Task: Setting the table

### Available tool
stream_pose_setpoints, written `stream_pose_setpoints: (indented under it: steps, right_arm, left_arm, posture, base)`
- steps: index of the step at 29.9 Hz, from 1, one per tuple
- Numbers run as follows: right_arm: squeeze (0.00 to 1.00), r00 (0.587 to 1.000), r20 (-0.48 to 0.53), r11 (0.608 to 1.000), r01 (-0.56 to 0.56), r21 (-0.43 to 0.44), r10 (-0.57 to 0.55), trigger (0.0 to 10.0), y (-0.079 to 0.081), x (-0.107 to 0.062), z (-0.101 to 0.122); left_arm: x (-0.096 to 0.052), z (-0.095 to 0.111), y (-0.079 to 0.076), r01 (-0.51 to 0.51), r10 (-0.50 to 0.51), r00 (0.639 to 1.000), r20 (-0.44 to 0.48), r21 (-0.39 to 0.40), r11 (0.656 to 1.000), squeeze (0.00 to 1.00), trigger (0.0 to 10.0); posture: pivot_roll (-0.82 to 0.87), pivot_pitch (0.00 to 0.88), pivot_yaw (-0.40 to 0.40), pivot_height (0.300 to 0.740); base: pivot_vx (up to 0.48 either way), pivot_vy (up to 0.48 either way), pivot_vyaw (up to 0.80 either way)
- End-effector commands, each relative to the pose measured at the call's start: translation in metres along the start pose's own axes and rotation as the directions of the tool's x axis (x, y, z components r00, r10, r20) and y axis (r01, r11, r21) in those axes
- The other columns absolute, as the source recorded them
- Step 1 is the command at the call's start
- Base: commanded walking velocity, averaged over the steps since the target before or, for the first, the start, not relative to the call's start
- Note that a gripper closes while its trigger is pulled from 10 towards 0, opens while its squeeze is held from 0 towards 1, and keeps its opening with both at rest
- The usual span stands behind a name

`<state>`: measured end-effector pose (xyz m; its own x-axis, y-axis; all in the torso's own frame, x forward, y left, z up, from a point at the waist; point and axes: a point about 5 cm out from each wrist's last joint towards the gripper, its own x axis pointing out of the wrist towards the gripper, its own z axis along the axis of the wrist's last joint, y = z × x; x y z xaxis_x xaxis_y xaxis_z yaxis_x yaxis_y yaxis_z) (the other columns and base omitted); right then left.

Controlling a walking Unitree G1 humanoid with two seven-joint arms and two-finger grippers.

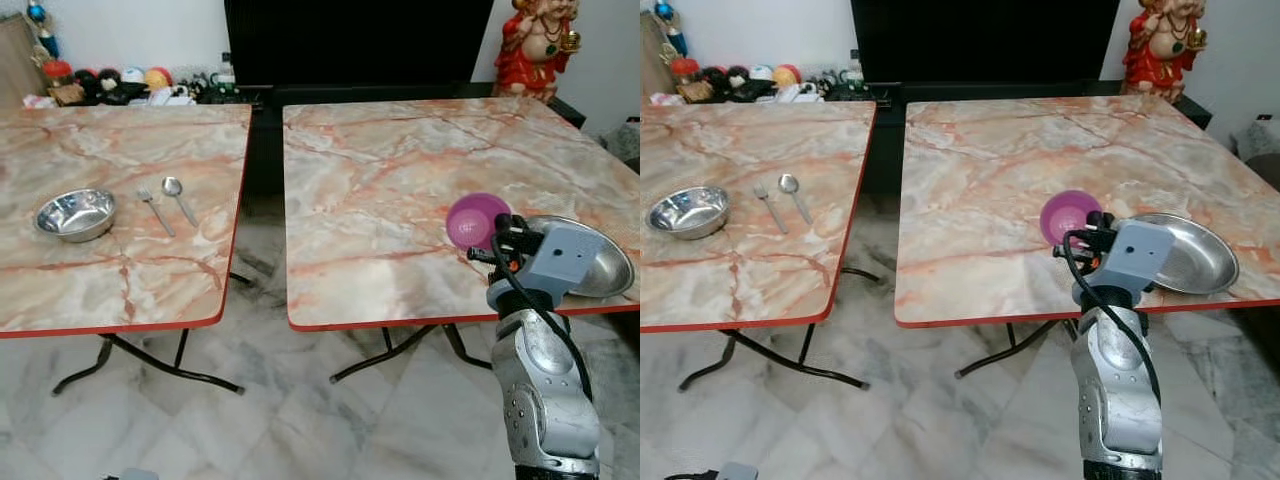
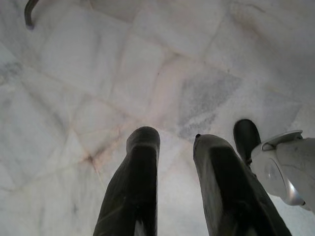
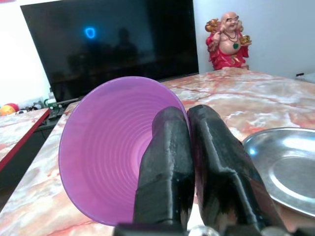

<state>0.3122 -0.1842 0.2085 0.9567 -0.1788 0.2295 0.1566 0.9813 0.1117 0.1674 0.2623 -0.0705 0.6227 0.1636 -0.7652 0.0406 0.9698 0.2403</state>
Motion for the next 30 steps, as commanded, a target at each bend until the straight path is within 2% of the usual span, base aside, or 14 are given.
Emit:
stream_pose_setpoints:
  steps: [1,9,13,20,30]
  right_arm:
    - [0.00,1.000,0.019,1.000,0.000,0.006,-0.001,10.0,0.002,0.003,0.006]
    - [0.00,0.999,0.008,0.999,0.033,0.005,-0.033,10.0,-0.005,0.006,0.006]
    - [0.00,1.000,-0.007,1.000,0.017,0.012,-0.017,10.0,-0.001,0.005,0.003]
    - [0.00,1.000,-0.009,1.000,0.001,0.028,-0.001,10.0,0.008,0.005,0.002]
    - [0.00,1.000,-0.015,0.999,0.016,0.028,-0.015,10.0,0.007,0.007,0.000]
  left_arm:
    - [-0.002,-0.009,0.000,0.003,-0.004,1.000,-0.031,-0.012,1.000,0.00,10.0]
    - [-0.002,-0.008,-0.005,0.017,-0.018,1.000,-0.021,-0.027,0.999,0.00,10.0]
    - [-0.002,-0.008,-0.006,0.025,-0.025,0.999,-0.021,-0.016,1.000,0.00,10.0]
    - [-0.002,-0.009,-0.002,0.014,-0.015,1.000,-0.023,-0.022,1.000,0.00,10.0]
    - [-0.002,-0.008,-0.001,0.013,-0.014,1.000,-0.023,-0.024,1.000,0.00,10.0]
  posture:
    - [-0.10,0.099,0.019,0.740]
    - [-0.10,0.123,0.009,0.740]
    - [-0.09,0.123,0.007,0.740]
    - [-0.08,0.124,0.010,0.740]
    - [-0.08,0.136,0.013,0.740]
  base:
    - [0.000,0.000,0.00]
    - [0.100,0.000,-0.07]
    - [0.295,0.000,-0.75]
    - [0.303,0.000,0.00]
    - [0.312,0.000,0.00]
